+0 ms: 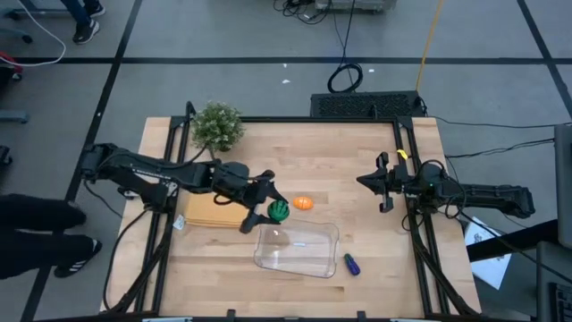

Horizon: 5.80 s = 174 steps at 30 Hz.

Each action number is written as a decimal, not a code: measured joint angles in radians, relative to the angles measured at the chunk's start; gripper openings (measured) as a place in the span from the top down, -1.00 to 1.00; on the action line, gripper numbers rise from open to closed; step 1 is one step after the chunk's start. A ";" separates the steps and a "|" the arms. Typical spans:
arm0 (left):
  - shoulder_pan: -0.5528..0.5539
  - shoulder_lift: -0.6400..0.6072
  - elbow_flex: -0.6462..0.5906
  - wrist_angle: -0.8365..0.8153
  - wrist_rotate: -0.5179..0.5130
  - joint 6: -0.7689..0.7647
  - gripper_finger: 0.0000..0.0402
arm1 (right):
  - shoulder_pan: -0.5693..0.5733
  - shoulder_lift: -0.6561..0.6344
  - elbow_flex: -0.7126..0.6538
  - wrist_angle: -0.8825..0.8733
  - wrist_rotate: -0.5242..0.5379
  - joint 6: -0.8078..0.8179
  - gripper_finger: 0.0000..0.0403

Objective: Pick and placing Produce into tupperware
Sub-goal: Put the green watermelon into the transparent bin

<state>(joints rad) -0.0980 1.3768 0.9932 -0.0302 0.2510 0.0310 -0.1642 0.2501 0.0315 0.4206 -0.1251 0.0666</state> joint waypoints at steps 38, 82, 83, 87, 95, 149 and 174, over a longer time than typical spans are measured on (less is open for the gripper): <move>-0.118 0.266 0.243 -0.360 -0.166 -0.063 -0.47 | 0.000 0.010 0.000 -0.003 0.002 0.000 1.00; -0.211 0.404 0.243 -0.231 -0.207 -0.041 -0.47 | 0.000 0.040 0.000 0.009 0.002 -0.003 1.00; -0.210 0.404 0.243 -0.223 -0.208 -0.054 -0.47 | 0.000 0.040 0.000 0.009 0.002 -0.003 1.00; -0.210 0.404 0.277 -0.257 -0.225 -0.097 -0.47 | 0.000 0.040 0.000 0.009 0.002 -0.003 1.00; -0.208 0.412 0.412 -0.448 -0.288 -0.165 -0.47 | 0.000 0.040 0.000 0.009 0.002 -0.003 1.00; -0.230 0.745 0.746 -0.895 -0.252 -0.146 -0.47 | 0.000 0.066 0.000 0.024 0.002 -0.001 1.00; -0.199 0.766 0.745 -0.892 -0.196 -0.101 -0.47 | 0.000 0.066 0.000 0.023 0.001 0.000 1.00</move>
<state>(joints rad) -0.2967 2.1426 1.7382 -0.9226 0.0547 -0.0704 -0.1639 0.3157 0.0318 0.4435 -0.1238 0.0662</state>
